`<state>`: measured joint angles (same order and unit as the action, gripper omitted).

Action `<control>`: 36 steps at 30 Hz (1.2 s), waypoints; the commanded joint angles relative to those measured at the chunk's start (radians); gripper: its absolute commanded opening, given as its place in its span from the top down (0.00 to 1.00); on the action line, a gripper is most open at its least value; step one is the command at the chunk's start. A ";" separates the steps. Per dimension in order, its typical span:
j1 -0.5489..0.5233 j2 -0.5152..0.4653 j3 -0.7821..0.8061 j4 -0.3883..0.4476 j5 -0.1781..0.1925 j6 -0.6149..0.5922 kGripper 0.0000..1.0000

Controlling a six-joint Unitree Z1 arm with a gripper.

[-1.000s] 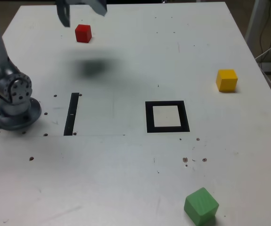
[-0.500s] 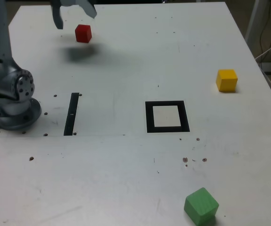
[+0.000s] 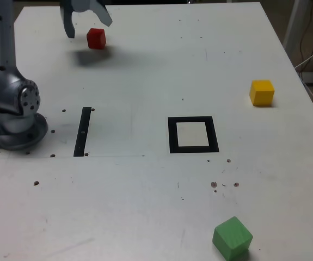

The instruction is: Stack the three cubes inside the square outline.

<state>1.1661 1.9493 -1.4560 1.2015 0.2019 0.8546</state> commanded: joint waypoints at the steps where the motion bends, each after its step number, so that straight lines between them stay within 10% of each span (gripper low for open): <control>1: 0.017 0.031 -0.015 0.004 0.001 -0.003 0.08; 36: 0.030 0.144 -0.001 -0.042 -0.035 -0.020 0.22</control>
<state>1.1987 2.0550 -1.4633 1.1590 0.1640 0.8410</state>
